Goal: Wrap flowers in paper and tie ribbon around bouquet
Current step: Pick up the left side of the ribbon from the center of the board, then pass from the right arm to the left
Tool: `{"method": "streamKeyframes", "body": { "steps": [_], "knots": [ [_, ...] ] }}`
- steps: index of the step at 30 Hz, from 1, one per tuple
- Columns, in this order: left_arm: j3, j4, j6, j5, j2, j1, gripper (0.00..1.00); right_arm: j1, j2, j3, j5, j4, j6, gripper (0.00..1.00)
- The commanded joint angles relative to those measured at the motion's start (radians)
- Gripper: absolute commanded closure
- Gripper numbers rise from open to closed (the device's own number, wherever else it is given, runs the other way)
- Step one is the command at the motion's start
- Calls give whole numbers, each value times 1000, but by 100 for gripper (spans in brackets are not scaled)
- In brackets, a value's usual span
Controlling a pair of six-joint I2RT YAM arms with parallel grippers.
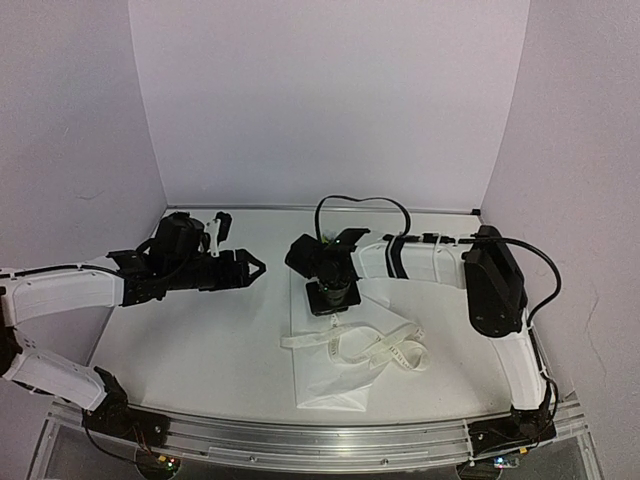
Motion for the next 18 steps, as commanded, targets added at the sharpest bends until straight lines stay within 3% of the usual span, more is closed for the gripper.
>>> {"method": "streamKeyframes", "body": {
  "steps": [1, 9, 15, 18],
  "knots": [
    [-14, 140, 37, 153, 36, 5, 27, -26, -125, 13, -166, 30, -4, 100],
    [-107, 448, 56, 348, 138, 2, 26, -79, -176, 71, -556, 115, 93, 100],
    [-153, 654, 134, 381, 181, -24, 26, -113, -200, 51, -669, 185, 179, 100],
    [-115, 610, 215, 408, 229, -36, 26, -145, -196, 42, -781, 240, 254, 100]
  ]
}}
